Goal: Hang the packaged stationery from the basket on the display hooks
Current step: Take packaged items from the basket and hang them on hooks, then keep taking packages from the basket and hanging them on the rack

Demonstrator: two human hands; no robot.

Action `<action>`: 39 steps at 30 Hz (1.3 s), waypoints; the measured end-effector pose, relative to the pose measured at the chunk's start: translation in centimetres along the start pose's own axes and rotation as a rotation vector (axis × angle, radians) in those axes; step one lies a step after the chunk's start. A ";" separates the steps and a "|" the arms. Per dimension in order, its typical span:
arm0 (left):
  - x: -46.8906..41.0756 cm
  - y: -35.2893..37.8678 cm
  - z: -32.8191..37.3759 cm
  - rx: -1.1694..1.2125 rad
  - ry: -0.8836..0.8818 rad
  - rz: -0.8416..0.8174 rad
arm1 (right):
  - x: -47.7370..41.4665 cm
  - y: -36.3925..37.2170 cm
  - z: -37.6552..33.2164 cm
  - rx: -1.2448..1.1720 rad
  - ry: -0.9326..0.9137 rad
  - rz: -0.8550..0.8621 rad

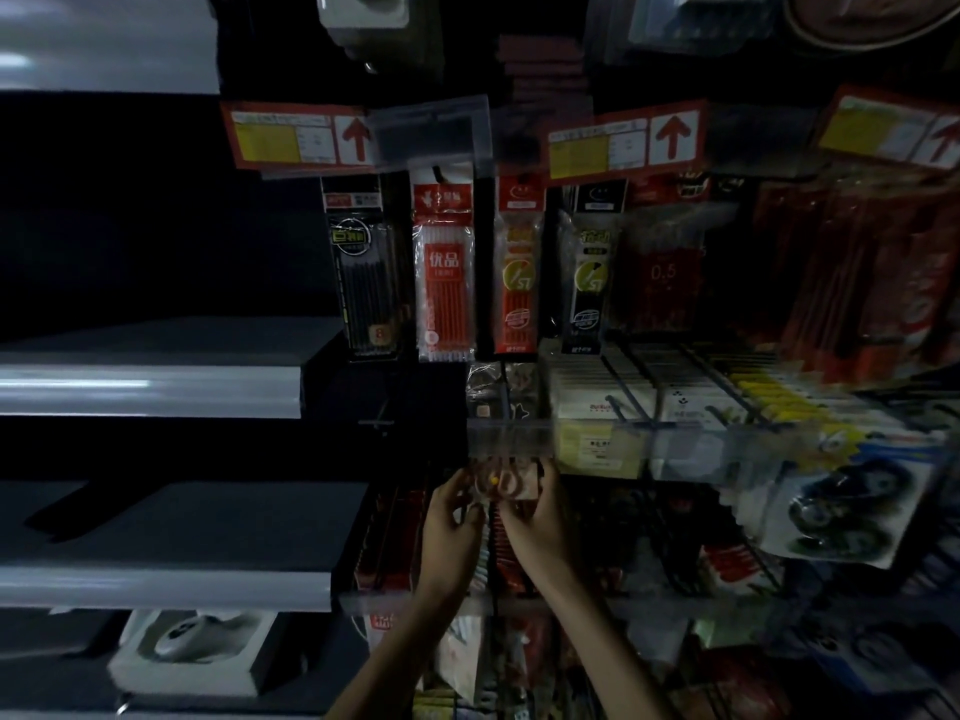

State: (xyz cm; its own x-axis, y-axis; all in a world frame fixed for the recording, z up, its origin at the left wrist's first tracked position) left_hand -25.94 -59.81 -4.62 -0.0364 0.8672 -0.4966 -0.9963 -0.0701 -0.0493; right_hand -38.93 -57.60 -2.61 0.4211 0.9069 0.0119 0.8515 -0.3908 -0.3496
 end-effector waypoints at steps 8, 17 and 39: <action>0.0 0.1 1.8 0.059 0.037 -0.076 | -0.6 0.2 -0.1 -0.039 0.003 -0.006; 1.7 -1.2 1.9 0.031 -0.053 -0.119 | 1.4 -0.7 0.3 -0.056 0.007 -0.035; 33.0 -32.0 6.6 -0.961 -0.406 0.185 | 25.2 18.9 3.0 0.420 -0.406 -0.878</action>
State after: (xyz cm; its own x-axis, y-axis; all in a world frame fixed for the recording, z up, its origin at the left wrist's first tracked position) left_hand 4.22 -25.68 -13.74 -0.3814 0.8905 -0.2482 -0.4990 -0.4243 -0.7556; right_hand -13.10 -41.65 -11.72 -0.4929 0.8601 0.1311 0.5972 0.4441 -0.6679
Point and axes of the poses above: each hand's wrist, its own x-axis away from the middle knuckle, its own y-axis out of the palm, z = x × y, the point moved 2 cm from there along -x, towards the middle knuckle, and after that the axes turned 13 degrees about y, right-handed, at the moved point
